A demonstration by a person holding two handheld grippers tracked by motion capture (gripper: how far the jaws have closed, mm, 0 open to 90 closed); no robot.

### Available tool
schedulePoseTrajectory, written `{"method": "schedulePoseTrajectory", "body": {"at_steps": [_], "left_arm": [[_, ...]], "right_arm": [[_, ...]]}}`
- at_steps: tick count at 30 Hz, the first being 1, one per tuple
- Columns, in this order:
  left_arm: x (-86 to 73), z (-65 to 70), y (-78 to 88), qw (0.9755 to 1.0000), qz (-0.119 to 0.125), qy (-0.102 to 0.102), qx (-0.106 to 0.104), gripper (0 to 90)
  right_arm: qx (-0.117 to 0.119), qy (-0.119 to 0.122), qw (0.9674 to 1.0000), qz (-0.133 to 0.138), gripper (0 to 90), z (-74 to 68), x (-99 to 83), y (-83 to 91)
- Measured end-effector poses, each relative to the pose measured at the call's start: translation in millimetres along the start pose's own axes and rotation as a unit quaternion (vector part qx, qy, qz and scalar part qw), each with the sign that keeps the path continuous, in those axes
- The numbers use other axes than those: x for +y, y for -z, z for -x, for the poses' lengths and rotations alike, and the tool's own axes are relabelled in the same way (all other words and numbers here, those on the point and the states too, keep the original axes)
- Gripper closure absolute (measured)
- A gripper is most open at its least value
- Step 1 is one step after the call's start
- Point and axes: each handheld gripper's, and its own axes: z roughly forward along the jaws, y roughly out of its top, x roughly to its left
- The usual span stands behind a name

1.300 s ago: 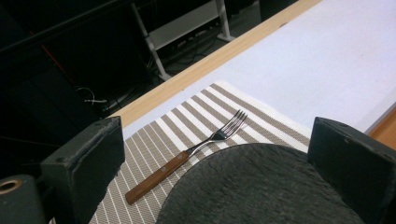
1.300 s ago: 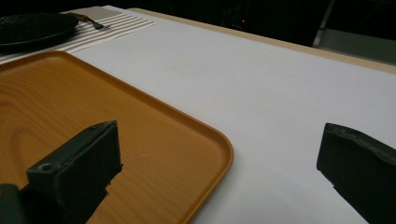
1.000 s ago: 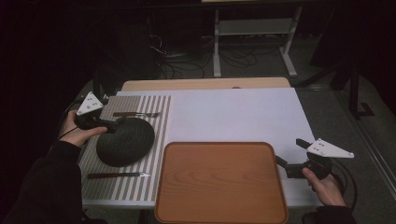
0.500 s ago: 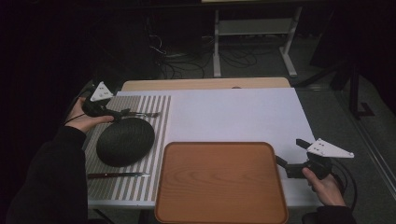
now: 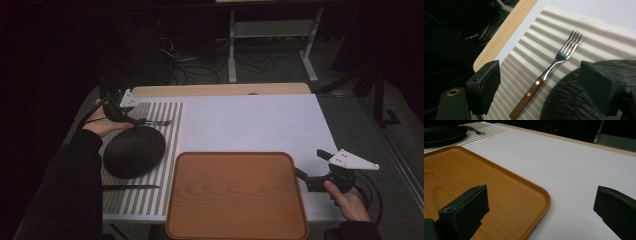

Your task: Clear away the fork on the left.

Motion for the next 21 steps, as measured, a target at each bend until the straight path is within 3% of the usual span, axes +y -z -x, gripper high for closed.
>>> {"method": "schedulePoseTrajectory", "body": {"at_steps": [8, 13, 15, 18, 21], "left_arm": [[-0.8, 0.7, -23.4, 0.9986, -0.031, -0.040, -0.010, 17.7], [-1.4, -3.0, -34.5, 0.9965, -0.056, -0.063, 0.005, 17.7], [-3.1, -6.5, -38.6, 0.9960, -0.063, -0.062, 0.013, 17.8], [-3.6, -8.9, -40.4, 0.9953, -0.069, -0.067, 0.016, 22.7], [-3.1, -10.8, -43.1, 0.9928, -0.086, -0.082, 0.017, 25.9]], "right_arm": [[-0.003, 0.001, 1.0000, -0.006, 0.0, 0.2, -0.8, -1.4], [-0.005, 0.004, 0.9999, -0.009, 0.0, -0.4, -1.0, -1.4], [-0.006, 0.003, 0.9999, -0.008, 0.0, 0.0, -1.2, -1.0], [-0.005, 0.004, 0.9999, -0.009, 0.0, -0.2, -1.4, -0.9], [-0.005, 0.005, 0.9999, -0.009, 0.0, -0.3, -1.4, -1.0]]}}
